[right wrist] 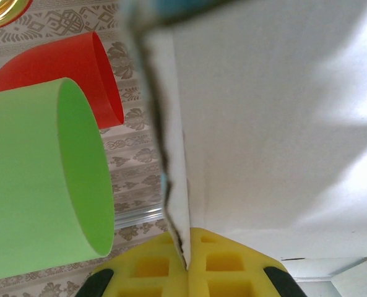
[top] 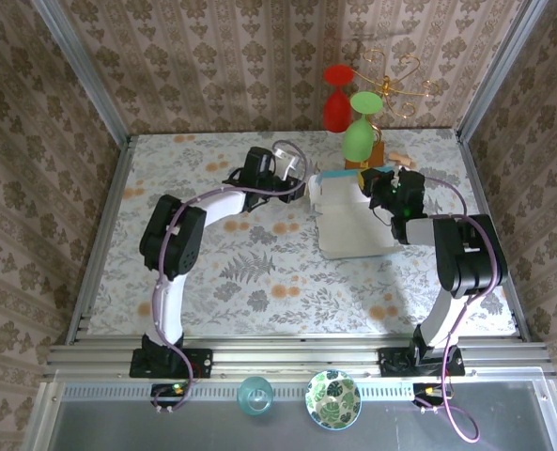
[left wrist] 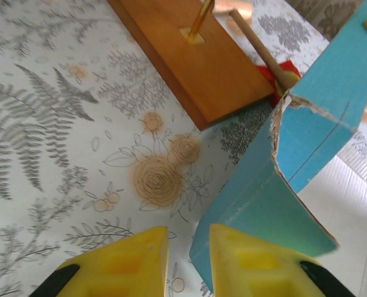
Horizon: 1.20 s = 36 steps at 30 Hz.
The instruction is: Fold the paper box
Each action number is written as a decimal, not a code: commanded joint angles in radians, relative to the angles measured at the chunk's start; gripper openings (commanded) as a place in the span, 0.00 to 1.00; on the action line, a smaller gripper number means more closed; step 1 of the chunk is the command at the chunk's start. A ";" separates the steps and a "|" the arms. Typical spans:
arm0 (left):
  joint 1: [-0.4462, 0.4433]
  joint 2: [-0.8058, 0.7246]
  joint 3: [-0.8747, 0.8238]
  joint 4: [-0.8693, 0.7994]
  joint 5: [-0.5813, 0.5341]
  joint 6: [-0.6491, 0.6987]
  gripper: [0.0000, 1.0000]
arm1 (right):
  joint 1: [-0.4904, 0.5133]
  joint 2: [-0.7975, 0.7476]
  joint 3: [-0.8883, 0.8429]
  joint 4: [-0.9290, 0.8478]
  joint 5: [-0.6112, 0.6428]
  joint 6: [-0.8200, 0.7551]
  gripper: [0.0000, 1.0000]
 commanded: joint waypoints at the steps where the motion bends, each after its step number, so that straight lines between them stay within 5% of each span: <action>1: -0.018 0.016 0.018 0.003 0.029 0.040 0.26 | -0.006 0.023 -0.017 0.050 -0.014 0.011 0.00; 36: -0.097 0.069 0.012 0.152 0.002 0.029 0.34 | -0.009 0.021 -0.056 0.090 -0.027 0.022 0.00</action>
